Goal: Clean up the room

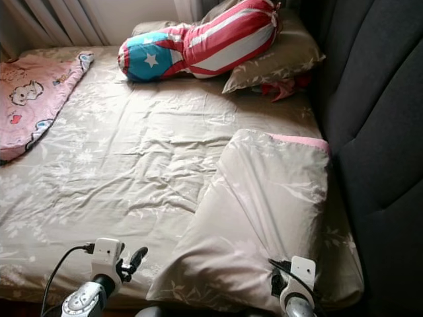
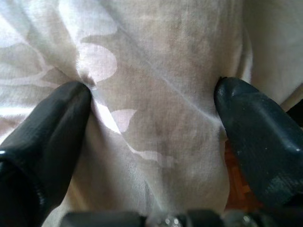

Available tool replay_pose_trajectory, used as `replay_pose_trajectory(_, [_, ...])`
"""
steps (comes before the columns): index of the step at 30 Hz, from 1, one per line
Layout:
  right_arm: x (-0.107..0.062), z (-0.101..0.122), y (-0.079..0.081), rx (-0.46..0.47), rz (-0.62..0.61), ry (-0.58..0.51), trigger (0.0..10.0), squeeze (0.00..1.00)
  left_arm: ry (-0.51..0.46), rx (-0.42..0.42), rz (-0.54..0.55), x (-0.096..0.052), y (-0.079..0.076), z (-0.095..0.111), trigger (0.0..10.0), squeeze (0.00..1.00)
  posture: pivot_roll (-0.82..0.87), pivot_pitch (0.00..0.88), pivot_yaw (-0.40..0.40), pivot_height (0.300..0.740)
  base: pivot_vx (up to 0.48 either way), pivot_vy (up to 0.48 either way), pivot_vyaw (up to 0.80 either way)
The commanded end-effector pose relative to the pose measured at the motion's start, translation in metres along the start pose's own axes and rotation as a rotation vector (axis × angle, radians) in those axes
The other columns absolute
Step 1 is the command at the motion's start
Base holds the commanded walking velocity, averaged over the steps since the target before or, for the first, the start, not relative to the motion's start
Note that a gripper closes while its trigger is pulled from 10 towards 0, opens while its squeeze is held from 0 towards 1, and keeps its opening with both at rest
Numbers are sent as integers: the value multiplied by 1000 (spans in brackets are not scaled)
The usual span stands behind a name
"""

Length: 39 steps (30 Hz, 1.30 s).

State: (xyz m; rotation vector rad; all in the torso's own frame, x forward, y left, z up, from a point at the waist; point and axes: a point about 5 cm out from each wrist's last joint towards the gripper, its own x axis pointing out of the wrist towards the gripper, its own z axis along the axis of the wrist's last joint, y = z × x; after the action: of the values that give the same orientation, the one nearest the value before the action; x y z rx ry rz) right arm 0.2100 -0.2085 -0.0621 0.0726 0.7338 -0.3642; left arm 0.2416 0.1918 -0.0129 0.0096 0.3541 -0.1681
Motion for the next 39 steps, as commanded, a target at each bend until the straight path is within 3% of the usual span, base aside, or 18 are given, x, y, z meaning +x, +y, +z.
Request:
replay_pose_trajectory(1, [-5, -19, -16, 18, -90, 74, 10000, 0, 26, 3, -16, -5, 0, -5, 10000, 0, 7, 240, 72, 683, 0, 0, 0])
replay_pose_trajectory(8, [-10, -37, -21, -27, -142, 176, 10000, 0, 23, 4, -26, -8, 0, -4, 10000, 0, 17, 256, 79, 683, 0, 0, 0])
replay_pose_trajectory(11, [-14, -50, -15, 11, -113, 245, 10000, 0, 27, 7, -33, -11, 1, -4, 10000, 0, 30, 266, 83, 683, 0, 0, 0])
replay_pose_trajectory(15, [-16, -52, 1, 74, -10, 240, 10000, 0, 30, 11, -33, -15, 3, -4, 10000, 0, 38, 278, 87, 683, 0, 0, 0])
replay_pose_trajectory(16, [-16, -52, 7, 73, 26, 242, 8392, 0, 33, 12, -34, -17, 3, -4, 10000, 0, 41, 283, 89, 683, 0, 0, 0])
replay_pose_trajectory(17, [-16, -52, 7, 73, 26, 242, 8392, 0, 33, 12, -34, -17, 3, -4, 10000, 0, 41, 283, 89, 683, 0, 0, 0])
replay_pose_trajectory(18, [-17, -53, 10, 59, 35, 243, 0, 0, 35, 13, -34, -19, 4, -3, 10000, 0, 42, 286, 90, 683, 0, 0, 0])
replay_pose_trajectory(39, [-20, -56, 15, 43, 65, 236, 0, 0, 68, 13, -40, -21, 0, -3, 10000, 0, 33, 291, 91, 683, 0, 0, 0])
